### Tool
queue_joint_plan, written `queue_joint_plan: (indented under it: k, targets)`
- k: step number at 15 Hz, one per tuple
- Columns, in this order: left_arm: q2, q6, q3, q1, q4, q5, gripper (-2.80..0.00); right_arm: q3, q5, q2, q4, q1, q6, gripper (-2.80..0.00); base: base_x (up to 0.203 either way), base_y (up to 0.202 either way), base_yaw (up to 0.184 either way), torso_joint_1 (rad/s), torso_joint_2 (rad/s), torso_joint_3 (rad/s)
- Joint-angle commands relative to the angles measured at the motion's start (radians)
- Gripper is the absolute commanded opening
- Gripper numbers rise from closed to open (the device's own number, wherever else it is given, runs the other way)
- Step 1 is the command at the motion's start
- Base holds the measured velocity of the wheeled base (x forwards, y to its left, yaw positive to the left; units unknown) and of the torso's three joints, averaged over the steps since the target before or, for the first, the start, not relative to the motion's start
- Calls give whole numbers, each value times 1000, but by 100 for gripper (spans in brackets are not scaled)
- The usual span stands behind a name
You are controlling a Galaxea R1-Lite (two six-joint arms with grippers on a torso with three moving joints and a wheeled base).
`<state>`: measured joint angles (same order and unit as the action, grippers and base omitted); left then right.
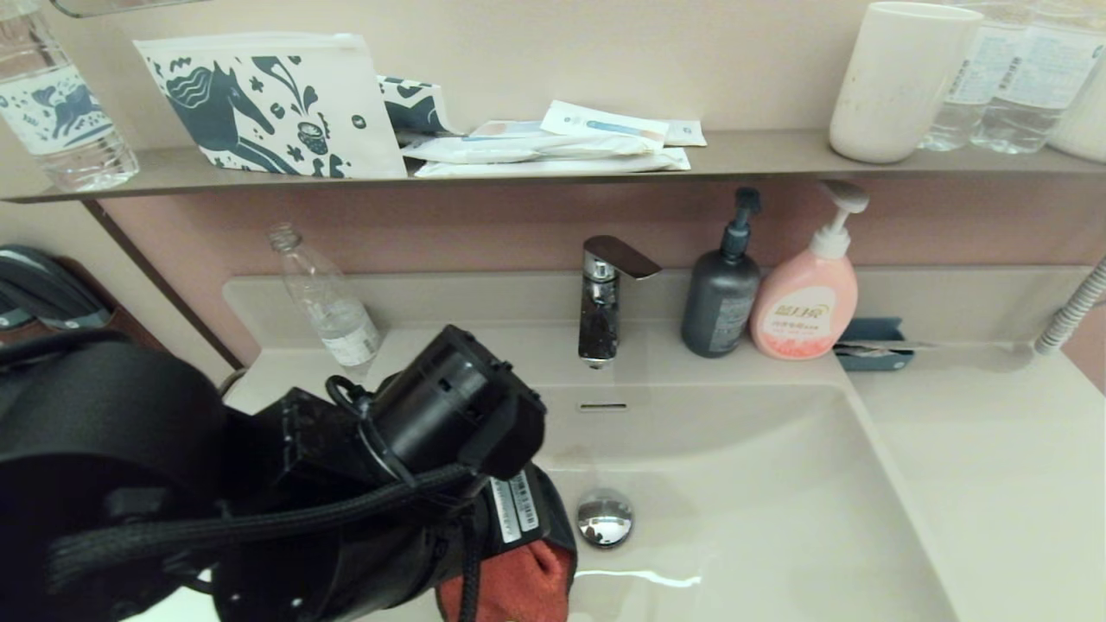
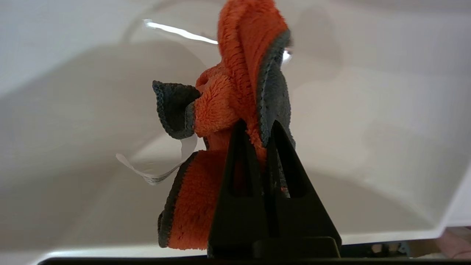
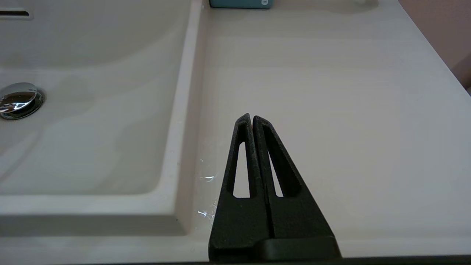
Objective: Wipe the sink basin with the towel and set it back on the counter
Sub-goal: Wipe the sink
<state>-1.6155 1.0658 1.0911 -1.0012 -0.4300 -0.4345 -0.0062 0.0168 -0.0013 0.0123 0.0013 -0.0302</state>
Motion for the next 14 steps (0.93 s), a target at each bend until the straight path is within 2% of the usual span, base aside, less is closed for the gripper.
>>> queue_joint_plan:
  k: [1, 4, 8, 10, 12, 14]
  targets:
    - [-104, 12, 91, -63, -13, -21, -280, 0, 0, 1, 0, 0, 0, -280, 0, 0, 0, 0, 0, 0]
    - [-204, 63, 202, -137, -70, -32, -280, 0, 0, 1, 0, 0, 0, -280, 0, 0, 0, 0, 0, 0]
    - [-369, 74, 347, -196, -80, -37, -280, 0, 0, 1, 0, 0, 0, -280, 0, 0, 0, 0, 0, 0]
    - [-443, 69, 408, -209, -81, -39, -280, 0, 0, 1, 0, 0, 0, -280, 0, 0, 0, 0, 0, 0]
    - [-482, 25, 442, -239, -81, -38, -280, 0, 0, 1, 0, 0, 0, -280, 0, 0, 0, 0, 0, 0]
    - [-510, 7, 480, -269, -81, -38, -280, 0, 0, 1, 0, 0, 0, -280, 0, 0, 0, 0, 0, 0]
